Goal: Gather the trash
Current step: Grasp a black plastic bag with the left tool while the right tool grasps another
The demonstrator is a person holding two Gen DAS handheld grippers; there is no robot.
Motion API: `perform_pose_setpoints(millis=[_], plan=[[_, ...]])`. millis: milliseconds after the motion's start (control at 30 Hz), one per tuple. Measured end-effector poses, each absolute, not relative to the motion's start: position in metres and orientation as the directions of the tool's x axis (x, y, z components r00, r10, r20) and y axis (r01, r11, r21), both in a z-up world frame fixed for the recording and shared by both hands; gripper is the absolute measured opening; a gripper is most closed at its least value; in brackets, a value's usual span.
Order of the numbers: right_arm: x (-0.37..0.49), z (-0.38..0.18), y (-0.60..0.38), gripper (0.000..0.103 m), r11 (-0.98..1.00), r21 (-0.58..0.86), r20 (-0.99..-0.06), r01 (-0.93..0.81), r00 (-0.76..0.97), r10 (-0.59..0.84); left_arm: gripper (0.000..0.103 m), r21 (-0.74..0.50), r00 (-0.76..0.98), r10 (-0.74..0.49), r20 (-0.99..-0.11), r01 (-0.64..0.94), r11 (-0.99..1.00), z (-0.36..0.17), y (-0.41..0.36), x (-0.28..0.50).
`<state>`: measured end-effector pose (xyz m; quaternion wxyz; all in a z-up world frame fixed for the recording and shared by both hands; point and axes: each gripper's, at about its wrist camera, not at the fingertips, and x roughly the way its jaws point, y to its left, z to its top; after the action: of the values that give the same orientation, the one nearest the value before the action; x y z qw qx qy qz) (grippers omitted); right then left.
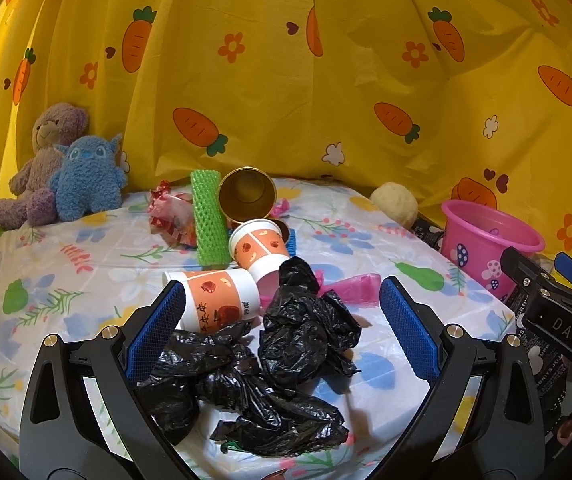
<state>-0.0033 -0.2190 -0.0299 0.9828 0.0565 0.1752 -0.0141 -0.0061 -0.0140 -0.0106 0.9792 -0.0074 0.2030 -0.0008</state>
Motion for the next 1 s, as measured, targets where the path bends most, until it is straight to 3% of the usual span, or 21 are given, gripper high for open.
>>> perform_pose_setpoints(millis=[267,600,700,1000], plan=[[-0.003,-0.036,-0.203,0.098,0.993,0.114,-0.355,-0.032,0.932,0.071,0.096,-0.029,0.916,0.061,-0.395,-0.079,0.996,-0.025,0.029,-0.025],[0.002,-0.058,-0.159,0.092,0.975,0.113,-0.416,-0.193,0.882,0.223,0.092,-0.113,0.858,0.002,-0.514,-0.070,0.991,-0.057,0.064,-0.014],[0.003,-0.063,-0.147,0.090,0.963,0.118,-0.434,-0.241,0.860,0.268,0.080,-0.124,0.829,-0.017,-0.559,-0.063,0.990,-0.067,0.064,-0.006],[0.022,-0.076,-0.109,0.073,0.925,0.147,-0.487,-0.349,0.789,0.375,0.027,-0.173,0.803,-0.084,-0.590,-0.025,0.985,-0.078,0.068,0.003]])
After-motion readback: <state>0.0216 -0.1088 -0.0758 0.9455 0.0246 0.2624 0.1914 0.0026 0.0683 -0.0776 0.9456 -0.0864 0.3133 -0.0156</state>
